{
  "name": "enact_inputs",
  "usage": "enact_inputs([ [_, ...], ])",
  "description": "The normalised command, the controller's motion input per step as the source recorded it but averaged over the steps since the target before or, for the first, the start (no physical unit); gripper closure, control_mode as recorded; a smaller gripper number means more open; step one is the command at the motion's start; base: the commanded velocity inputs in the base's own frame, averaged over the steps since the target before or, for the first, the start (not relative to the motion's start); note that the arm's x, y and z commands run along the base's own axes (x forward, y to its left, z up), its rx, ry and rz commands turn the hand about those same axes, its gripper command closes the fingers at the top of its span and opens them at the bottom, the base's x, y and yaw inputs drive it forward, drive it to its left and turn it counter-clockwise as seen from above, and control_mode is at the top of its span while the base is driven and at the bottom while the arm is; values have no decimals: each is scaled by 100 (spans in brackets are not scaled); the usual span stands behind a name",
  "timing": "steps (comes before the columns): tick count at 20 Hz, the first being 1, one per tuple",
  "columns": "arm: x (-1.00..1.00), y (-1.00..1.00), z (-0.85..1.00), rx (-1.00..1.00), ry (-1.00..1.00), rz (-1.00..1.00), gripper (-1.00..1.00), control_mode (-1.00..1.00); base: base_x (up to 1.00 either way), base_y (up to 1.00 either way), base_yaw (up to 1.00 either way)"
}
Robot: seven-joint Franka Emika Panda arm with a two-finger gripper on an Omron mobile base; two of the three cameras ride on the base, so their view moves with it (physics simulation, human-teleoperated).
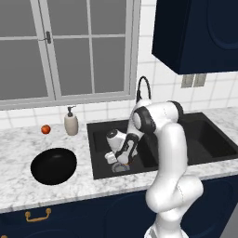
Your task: Pick the lemon from the sink and place it in the bowl. Then pick the bowl and place it in the microwave. Then close the microwave door and press the start button.
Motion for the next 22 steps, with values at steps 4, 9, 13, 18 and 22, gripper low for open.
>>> enact_inputs([
  [4, -45, -1, 100, 0, -6, -5, 100, -100, 0, 0, 0],
  [9, -48, 0, 100, 0, -4, -6, 100, -100, 0, 0, 0],
  [13, -37, 0, 100, 1, -4, -4, 100, -100, 0, 0, 0],
  [18, -26, 0, 100, 7, 1, -3, 100, -100, 0, 0, 0],
  [22, -41, 9, 83, 2, 1, -3, 100, -100, 0, 0, 0],
])
